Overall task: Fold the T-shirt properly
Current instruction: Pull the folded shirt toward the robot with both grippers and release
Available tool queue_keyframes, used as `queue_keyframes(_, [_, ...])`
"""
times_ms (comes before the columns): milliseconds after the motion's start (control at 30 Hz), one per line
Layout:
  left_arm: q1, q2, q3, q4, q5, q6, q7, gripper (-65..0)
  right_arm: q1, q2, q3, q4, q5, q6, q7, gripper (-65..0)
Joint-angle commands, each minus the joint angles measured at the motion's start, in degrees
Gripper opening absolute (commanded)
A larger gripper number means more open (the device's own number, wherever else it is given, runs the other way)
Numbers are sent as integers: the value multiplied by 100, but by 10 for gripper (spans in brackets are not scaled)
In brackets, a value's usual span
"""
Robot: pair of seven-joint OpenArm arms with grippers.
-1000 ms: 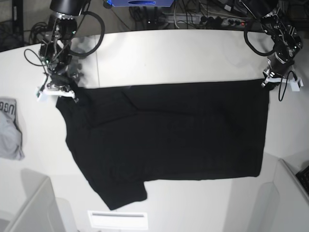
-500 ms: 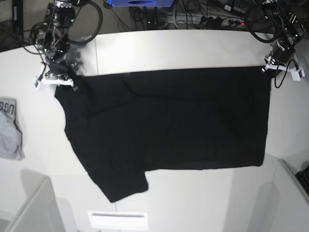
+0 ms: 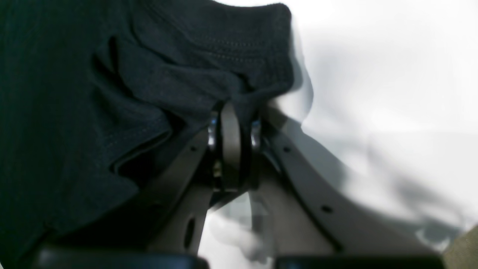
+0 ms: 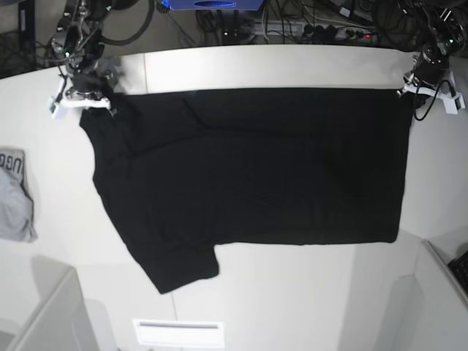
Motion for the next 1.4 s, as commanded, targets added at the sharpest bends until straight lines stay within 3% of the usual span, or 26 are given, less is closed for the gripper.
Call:
queue_keyframes(0, [82,-87,-41,108,-45,2,-102,-650,-68,26,14,143,7,2,111,-650])
queue_keyframes(667, [821,-78,-50,108,-45,2,-102,-650,-1026,-1,-30,618,25,2,111,-650])
queue_keyframes(800, [865,-78,-76,99,-45,2,-102,-650,-1193,-9,5,618,473,2,111,-650])
queue_keyframes(1367, [944,-78,-94,108,-45,2,-102,-650,-1307,8,-4,618,579,2,111,-650])
